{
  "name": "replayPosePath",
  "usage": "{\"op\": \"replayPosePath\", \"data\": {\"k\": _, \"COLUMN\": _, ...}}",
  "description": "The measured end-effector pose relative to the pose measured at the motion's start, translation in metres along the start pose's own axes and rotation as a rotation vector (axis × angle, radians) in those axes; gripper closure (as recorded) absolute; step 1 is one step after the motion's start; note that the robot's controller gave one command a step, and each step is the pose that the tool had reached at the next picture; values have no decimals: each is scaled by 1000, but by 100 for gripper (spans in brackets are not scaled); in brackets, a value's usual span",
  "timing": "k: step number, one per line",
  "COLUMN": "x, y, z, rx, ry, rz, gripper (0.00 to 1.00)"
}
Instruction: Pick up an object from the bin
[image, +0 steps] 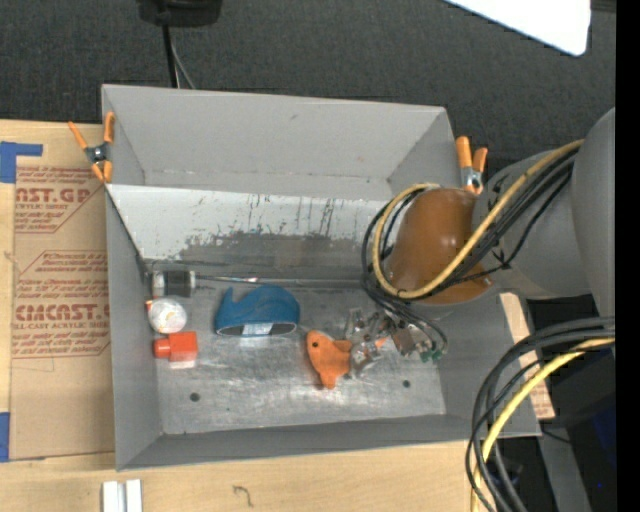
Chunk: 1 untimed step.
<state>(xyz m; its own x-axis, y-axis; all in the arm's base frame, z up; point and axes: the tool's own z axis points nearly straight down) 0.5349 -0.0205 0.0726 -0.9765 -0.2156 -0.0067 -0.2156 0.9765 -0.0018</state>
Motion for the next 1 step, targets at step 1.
{"op": "replayPosePath", "data": {"k": 1, "x": 0, "y": 0, "z": -1, "rx": 0, "ry": 1, "rz": 0, "gripper": 100}}
